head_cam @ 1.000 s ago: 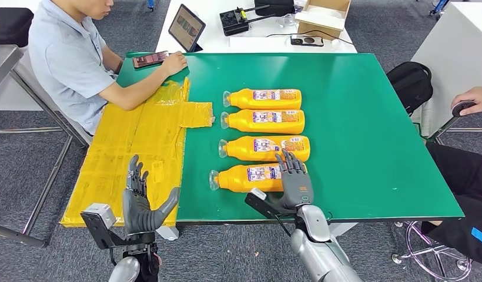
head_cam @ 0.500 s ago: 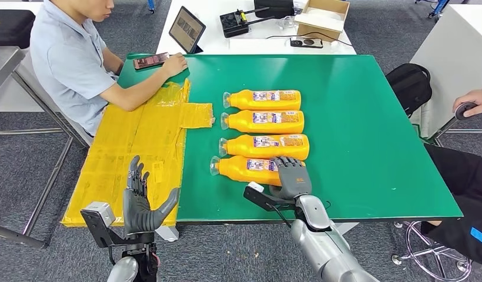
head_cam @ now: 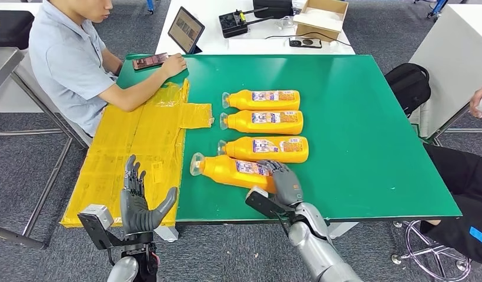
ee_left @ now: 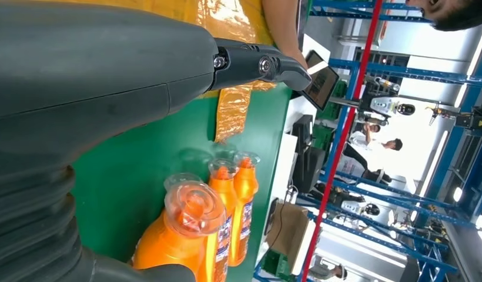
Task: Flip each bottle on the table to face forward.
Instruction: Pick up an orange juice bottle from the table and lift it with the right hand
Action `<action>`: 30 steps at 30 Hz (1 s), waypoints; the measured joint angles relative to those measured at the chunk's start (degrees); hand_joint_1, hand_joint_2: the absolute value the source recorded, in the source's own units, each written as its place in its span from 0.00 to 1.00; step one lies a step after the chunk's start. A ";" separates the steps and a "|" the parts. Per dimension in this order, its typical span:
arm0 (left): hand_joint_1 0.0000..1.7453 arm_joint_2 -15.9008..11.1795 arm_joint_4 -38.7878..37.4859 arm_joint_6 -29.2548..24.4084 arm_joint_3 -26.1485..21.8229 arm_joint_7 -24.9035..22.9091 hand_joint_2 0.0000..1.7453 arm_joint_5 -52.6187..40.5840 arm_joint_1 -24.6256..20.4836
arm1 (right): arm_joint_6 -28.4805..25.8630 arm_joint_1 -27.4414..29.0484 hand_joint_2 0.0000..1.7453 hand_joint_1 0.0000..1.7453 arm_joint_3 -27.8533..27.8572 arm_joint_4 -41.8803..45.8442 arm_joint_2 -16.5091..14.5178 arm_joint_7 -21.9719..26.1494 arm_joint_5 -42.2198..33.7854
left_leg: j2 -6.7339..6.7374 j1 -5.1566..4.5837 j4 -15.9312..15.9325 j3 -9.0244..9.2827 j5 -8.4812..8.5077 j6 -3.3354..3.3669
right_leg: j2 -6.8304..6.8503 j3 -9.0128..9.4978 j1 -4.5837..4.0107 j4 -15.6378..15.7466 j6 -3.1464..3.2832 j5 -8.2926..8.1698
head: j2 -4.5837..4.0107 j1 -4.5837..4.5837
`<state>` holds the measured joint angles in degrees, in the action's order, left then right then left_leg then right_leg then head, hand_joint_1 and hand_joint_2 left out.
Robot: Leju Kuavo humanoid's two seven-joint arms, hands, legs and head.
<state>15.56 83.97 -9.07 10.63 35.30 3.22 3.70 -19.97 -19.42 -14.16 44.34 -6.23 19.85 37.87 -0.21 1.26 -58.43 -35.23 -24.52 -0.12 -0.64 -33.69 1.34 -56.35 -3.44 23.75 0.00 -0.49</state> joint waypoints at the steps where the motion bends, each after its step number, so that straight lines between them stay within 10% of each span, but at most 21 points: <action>1: 0.00 0.00 -0.04 -0.05 0.02 0.11 1.00 0.02 -0.02 | 0.04 0.31 1.00 1.00 0.03 0.40 -0.09 0.45 -0.50 | 0.00 0.00 0.00 -0.01 0.00 0.00 | 0.00 -0.01 0.00 0.00 0.00 0.00 | 0.00 -0.01; 17: 0.00 -0.09 -1.44 1.90 3.71 0.42 1.00 6.68 -0.17 | -11.60 8.52 1.00 1.00 1.93 17.37 -3.63 16.63 -19.68 | -0.04 -0.02 0.00 -0.40 -0.01 0.01 | 0.02 -0.32 0.02 0.00 -0.01 0.01 | 0.00 -0.01; 30: 0.00 -2.35 -2.50 10.36 12.55 -1.90 1.00 7.12 0.94 | -8.50 7.16 1.00 1.00 -1.65 15.38 -5.21 17.91 -15.65 | -0.04 0.00 0.00 -0.43 0.01 0.00 | 0.02 -0.33 0.01 -0.02 -0.01 0.01 | 0.00 -0.01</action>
<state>13.21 81.47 1.29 23.17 33.40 10.34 4.64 -28.46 -12.27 -15.81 59.72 -11.44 37.75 22.22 -0.25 1.25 -58.43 -35.66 -24.51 -0.12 -0.63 -34.02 1.34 -56.37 -3.45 23.76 0.00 -0.50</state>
